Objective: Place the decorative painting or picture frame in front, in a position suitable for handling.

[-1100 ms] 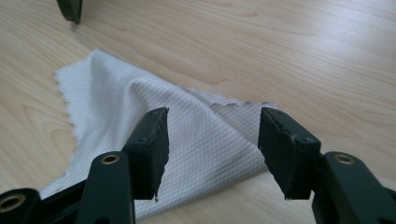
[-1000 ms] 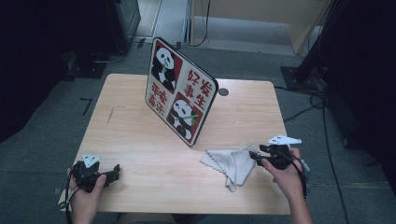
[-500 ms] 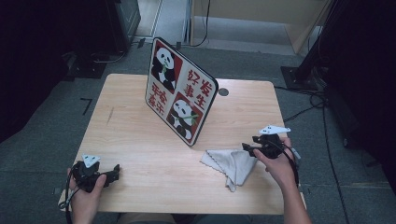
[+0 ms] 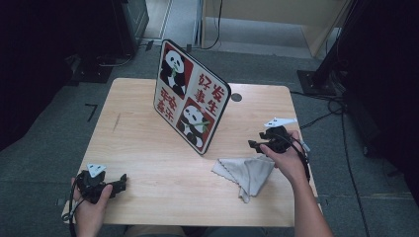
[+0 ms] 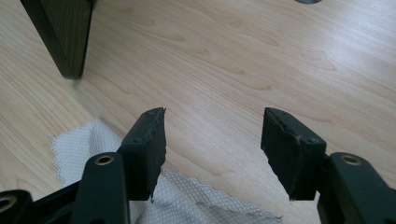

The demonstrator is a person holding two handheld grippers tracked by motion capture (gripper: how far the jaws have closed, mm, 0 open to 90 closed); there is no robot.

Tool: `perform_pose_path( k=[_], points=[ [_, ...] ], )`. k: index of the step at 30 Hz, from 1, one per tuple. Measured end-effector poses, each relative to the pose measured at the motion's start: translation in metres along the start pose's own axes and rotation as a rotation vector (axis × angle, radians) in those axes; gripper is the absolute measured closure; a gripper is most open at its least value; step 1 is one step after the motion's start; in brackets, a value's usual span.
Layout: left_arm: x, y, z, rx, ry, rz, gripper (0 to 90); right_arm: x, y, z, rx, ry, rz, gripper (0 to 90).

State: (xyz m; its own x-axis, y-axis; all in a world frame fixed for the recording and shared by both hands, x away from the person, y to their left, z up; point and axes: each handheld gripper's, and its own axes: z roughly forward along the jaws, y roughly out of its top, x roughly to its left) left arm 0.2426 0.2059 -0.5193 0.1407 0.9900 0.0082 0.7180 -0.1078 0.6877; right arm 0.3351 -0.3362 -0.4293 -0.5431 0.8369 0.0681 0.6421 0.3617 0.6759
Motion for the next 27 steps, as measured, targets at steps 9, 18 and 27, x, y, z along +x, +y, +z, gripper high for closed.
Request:
perform_pose_path(
  k=[9,18,27],
  points=[
    [0.000,0.000,0.000,0.001,0.000,-0.001,0.0,-0.017,0.013,0.001,0.044,-0.006,0.038,40.6],
    [0.000,0.000,0.000,0.001,0.000,-0.001,0.0,-0.023,0.038,-0.003,0.115,-0.029,0.046,40.5],
    [0.000,0.000,0.000,0.001,0.000,0.000,0.0,-0.011,0.070,-0.009,0.141,-0.064,-0.023,42.3]
  ],
)
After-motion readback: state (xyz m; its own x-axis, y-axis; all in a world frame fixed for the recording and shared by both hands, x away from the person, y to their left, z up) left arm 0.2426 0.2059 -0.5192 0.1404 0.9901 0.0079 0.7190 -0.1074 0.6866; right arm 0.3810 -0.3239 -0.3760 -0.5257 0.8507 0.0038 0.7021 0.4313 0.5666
